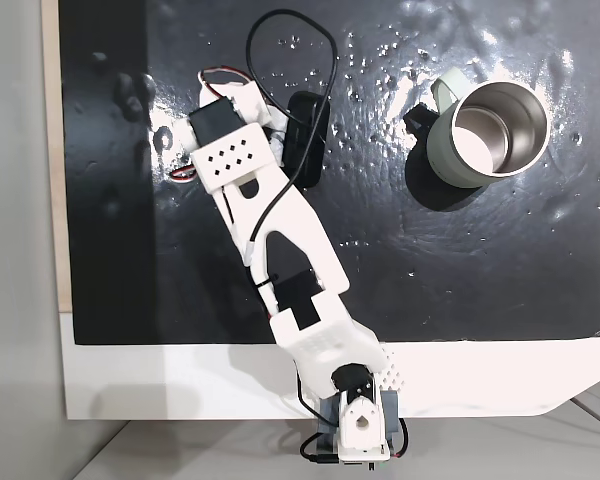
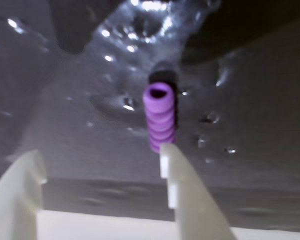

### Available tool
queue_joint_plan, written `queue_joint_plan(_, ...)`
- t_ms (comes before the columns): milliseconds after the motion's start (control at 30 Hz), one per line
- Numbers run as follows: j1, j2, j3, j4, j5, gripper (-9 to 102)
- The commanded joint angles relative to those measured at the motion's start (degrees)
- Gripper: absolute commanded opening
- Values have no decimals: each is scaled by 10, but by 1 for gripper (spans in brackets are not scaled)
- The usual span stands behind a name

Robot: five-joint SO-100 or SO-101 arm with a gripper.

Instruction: Grasp a pengrip and put it in the cup.

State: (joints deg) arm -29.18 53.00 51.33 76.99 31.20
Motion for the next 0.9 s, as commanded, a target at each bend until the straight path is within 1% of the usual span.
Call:
queue_joint_plan(0,-18,-11,-51,6,-3,24)
queue_joint_plan(367,-18,-113,-115,24,-11,22)
queue_joint_plan(467,-15,-127,-123,29,-11,16)
queue_joint_plan(633,-9,-139,-126,34,-11,0)
queue_joint_plan(767,-2,-128,-131,47,-1,0)
queue_joint_plan(867,6,-70,-131,60,-4,0)
